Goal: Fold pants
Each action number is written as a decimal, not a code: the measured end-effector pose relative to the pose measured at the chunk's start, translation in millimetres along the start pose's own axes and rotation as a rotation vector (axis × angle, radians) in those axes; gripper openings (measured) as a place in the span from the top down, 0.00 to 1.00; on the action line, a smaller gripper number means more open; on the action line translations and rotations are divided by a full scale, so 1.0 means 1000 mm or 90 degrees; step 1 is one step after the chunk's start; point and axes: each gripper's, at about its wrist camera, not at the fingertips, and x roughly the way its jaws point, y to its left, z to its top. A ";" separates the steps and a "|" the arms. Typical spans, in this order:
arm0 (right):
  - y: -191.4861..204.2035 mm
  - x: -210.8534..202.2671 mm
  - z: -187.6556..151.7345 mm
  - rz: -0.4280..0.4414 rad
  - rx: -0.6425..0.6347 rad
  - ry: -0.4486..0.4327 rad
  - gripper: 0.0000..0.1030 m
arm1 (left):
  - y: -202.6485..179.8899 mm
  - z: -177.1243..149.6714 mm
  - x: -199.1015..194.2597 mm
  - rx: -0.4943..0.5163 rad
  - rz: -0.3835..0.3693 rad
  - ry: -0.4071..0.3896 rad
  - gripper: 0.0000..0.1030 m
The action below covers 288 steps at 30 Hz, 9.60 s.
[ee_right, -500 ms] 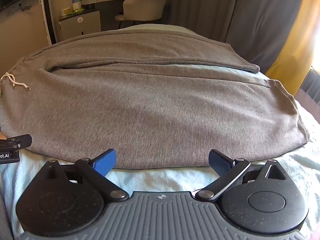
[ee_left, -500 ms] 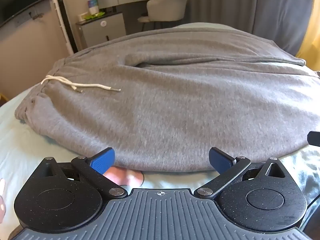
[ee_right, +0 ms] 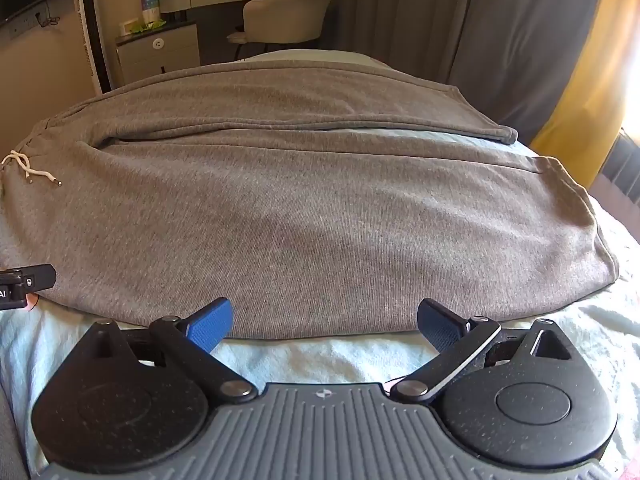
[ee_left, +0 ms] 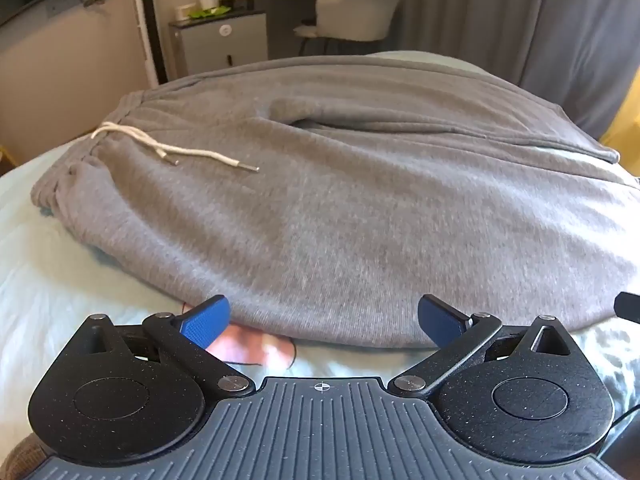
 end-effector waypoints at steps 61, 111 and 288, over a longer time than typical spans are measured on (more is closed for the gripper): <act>-0.008 0.006 -0.003 0.004 0.016 0.001 0.04 | -0.007 -0.006 0.001 0.011 0.004 0.009 0.00; -0.012 0.010 0.001 0.024 0.050 0.029 0.04 | -0.008 0.002 0.004 0.014 -0.021 0.025 0.00; -0.261 0.067 -0.022 -0.044 0.537 -0.142 0.72 | 0.171 0.030 0.017 -0.397 -0.035 -0.098 0.20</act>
